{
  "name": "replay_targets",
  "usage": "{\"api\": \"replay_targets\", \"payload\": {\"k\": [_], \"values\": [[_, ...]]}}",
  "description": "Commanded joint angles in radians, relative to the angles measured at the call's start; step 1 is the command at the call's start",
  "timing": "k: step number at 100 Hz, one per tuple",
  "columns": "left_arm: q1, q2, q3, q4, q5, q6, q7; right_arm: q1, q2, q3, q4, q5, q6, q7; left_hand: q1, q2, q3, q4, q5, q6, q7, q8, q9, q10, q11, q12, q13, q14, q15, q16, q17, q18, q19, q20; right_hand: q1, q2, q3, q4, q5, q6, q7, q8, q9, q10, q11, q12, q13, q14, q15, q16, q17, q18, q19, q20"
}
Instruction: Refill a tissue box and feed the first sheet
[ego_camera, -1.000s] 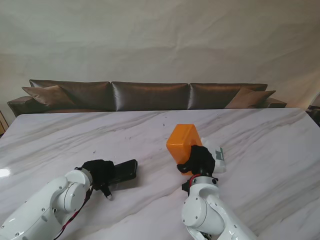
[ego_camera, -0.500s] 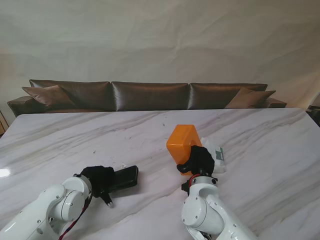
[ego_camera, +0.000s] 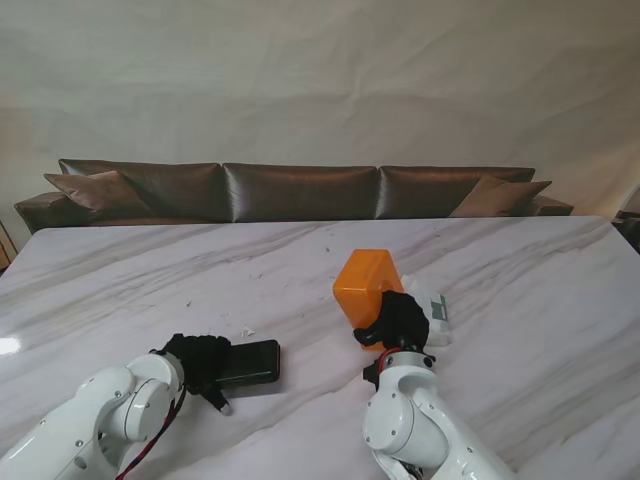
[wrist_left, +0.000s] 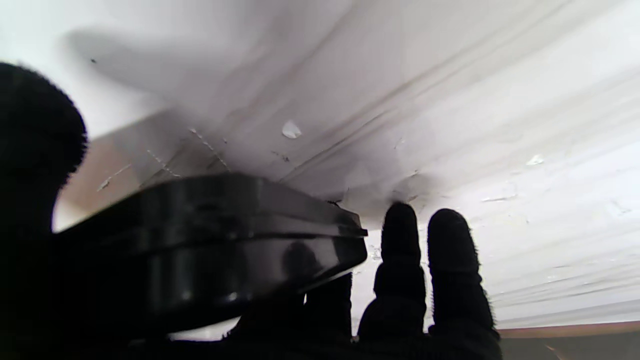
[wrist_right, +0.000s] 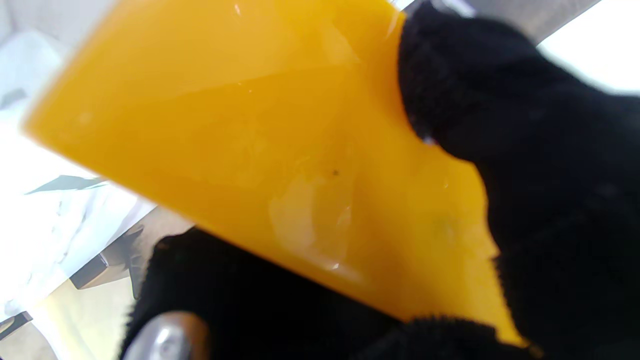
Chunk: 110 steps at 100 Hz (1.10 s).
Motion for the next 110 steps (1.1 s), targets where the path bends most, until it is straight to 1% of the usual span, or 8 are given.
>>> {"api": "replay_targets", "payload": {"k": [1,7,14,24,43,64,94,110], "values": [[0.016,0.007,0.016,0.028,-0.008,0.009,-0.072,0.002,-0.004,0.001,0.0,0.001,-0.001,0.014,0.081,0.146,0.074,-0.05,0.033,-0.091,-0.155,0.005,0.002,-0.016,-0.445,-0.347,-0.068,0.001,-0.144,-0.157,-0.051,0.035,-0.257,-0.021,0.109,0.091,0.218,0.106,0.015,0.08,0.013,0.015,0.108,0.124,0.073,0.012,0.062,0.04,0.401,0.047,0.031,-0.205,0.21,-0.006],[0.01,0.013,0.019,0.019,-0.015,0.011,-0.121,0.004,-0.004,0.001,0.002,0.003,-0.001,0.014,0.075,0.156,0.063,-0.054,0.017,-0.057,-0.352,0.14,-0.035,-0.009,-0.632,-0.372,-0.127,0.011,-0.232,-0.239,-0.076,0.043,-0.322,-0.046,0.107,0.091,0.218,0.105,0.015,0.08,0.013,0.015,0.108,0.124,0.073,0.012,0.062,0.04,0.401,0.046,0.031,-0.205,0.21,-0.007],[0.007,0.018,0.022,0.012,-0.018,0.015,-0.159,0.006,-0.005,0.0,0.006,0.006,-0.001,0.014,0.067,0.17,0.045,-0.058,0.043,-0.032,-0.444,-0.12,-0.082,0.005,-0.783,-0.358,-0.156,0.02,-0.354,-0.345,-0.09,0.056,-0.4,-0.085,0.109,0.091,0.218,0.105,0.015,0.079,0.013,0.015,0.108,0.124,0.073,0.012,0.062,0.04,0.401,0.046,0.031,-0.205,0.21,-0.007],[0.007,0.02,0.023,0.013,-0.03,0.027,-0.175,0.007,-0.006,-0.001,0.01,0.012,-0.003,0.013,0.045,0.174,0.043,-0.071,0.058,-0.018,-0.498,-0.423,-0.092,0.035,-0.854,-0.662,-0.199,0.029,-0.52,-0.453,-0.089,0.086,-0.564,-0.176,0.109,0.091,0.218,0.106,0.015,0.08,0.013,0.015,0.108,0.124,0.073,0.012,0.062,0.04,0.401,0.046,0.031,-0.205,0.21,-0.007],[0.018,0.02,0.019,0.017,-0.043,0.042,-0.167,0.009,-0.008,-0.004,0.012,0.016,-0.006,0.012,-0.071,0.151,0.127,-0.128,0.059,-0.023,-0.508,-0.596,-0.116,0.069,-0.884,-0.864,-0.228,0.071,-0.595,-0.78,-0.097,0.152,-0.799,-0.284,0.108,0.09,0.218,0.107,0.015,0.08,0.013,0.015,0.108,0.124,0.073,0.012,0.062,0.039,0.402,0.046,0.031,-0.205,0.21,-0.007],[0.032,0.016,0.013,0.03,-0.084,0.047,-0.114,0.009,-0.006,-0.005,0.009,0.013,-0.002,0.017,-0.308,0.029,0.422,-0.201,0.061,-0.044,-0.515,-0.682,-0.119,0.096,-0.884,-0.865,-0.239,0.161,-0.595,-0.792,-0.111,0.302,-0.997,-0.442,0.108,0.092,0.218,0.109,0.015,0.08,0.013,0.015,0.108,0.124,0.074,0.012,0.062,0.038,0.402,0.047,0.031,-0.206,0.21,-0.01],[0.049,0.013,0.004,0.024,-0.093,0.047,-0.097,0.001,-0.003,-0.003,-0.003,0.008,0.005,0.026,-0.351,0.026,0.432,-0.209,0.061,-0.056,-0.53,-0.753,-0.12,0.106,-0.884,-0.865,-0.244,0.211,-0.595,-0.793,-0.114,0.378,-1.1,-0.555,0.11,0.091,0.218,0.11,0.016,0.079,0.013,0.015,0.108,0.124,0.074,0.011,0.062,0.039,0.402,0.047,0.031,-0.206,0.21,-0.01],[0.072,0.011,-0.019,0.003,-0.094,0.035,-0.087,-0.001,-0.002,-0.003,-0.007,0.008,0.006,0.03,-0.369,0.022,0.428,-0.212,0.058,-0.083,-0.536,-0.773,-0.12,0.108,-0.884,-0.865,-0.246,0.226,-0.596,-0.793,-0.117,0.399,-1.106,-0.569,0.111,0.089,0.218,0.111,0.015,0.08,0.013,0.016,0.108,0.124,0.074,0.011,0.062,0.04,0.403,0.047,0.031,-0.206,0.21,-0.011]]}}
